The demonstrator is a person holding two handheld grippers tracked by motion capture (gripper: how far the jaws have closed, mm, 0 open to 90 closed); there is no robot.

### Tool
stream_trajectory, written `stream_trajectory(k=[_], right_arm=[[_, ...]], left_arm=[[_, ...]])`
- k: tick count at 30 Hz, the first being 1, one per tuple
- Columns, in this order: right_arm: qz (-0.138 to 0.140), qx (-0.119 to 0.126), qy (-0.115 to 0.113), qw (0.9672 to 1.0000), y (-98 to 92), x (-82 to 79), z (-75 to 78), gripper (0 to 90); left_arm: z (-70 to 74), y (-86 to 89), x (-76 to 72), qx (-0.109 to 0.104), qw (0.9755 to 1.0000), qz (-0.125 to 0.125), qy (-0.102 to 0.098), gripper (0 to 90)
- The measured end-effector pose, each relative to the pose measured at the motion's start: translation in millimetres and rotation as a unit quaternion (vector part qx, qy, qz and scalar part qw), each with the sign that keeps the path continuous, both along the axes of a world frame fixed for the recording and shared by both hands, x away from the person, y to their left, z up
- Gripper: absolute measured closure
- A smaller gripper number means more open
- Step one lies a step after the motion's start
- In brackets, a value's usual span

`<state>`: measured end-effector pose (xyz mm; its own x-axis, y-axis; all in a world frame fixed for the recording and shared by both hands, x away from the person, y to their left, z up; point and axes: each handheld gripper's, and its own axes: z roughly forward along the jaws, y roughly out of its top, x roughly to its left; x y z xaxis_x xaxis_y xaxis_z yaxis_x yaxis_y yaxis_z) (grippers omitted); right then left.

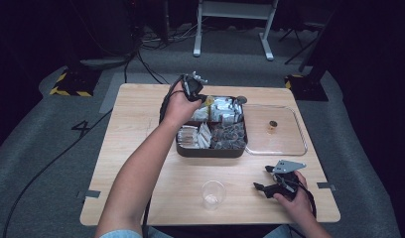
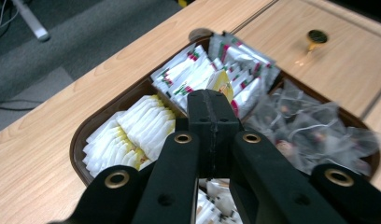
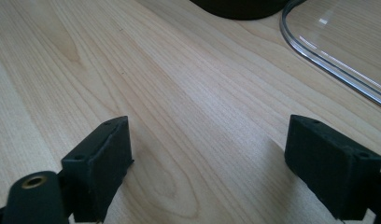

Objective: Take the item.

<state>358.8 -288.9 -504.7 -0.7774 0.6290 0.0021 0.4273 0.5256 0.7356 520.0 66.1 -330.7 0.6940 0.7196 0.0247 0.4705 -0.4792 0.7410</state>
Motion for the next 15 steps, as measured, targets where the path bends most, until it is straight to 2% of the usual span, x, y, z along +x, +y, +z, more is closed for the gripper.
stream_trajectory(k=[2, 4, 5, 7, 13, 15], right_arm=[[0.0, 0.0, 0.0, 1.0, 0.0, 0.1, 0.0, 14.9], [0.001, 0.0, -0.001, 1.0, 0.0, 0.2, -0.1, 14.9], [0.001, 0.0, -0.001, 1.0, 0.0, 0.2, -0.1, 14.9], [0.001, -0.001, -0.003, 1.0, -0.1, 0.4, -0.1, 14.9], [0.002, -0.001, -0.001, 1.0, -0.1, 0.1, -0.1, 14.9], [0.003, -0.001, -0.001, 1.0, 0.0, 0.1, -0.1, 14.9]], left_arm=[[4.9, 2.6, -6.2, -0.005, 1.0, -0.007, -0.003, 90.0], [12.9, 7.1, -18.9, -0.015, 0.9996, -0.021, -0.01, 90.0], [12.9, 7.1, -18.9, -0.015, 0.9996, -0.021, -0.01, 90.0], [16.8, 9.7, -28.5, -0.025, 0.9991, -0.031, -0.013, 90.0], [23.5, 16.4, -56.4, -0.048, 0.9962, -0.069, -0.022, 90.0], [25.4, 19.9, -68.9, -0.056, 0.9944, -0.085, -0.027, 90.0]])
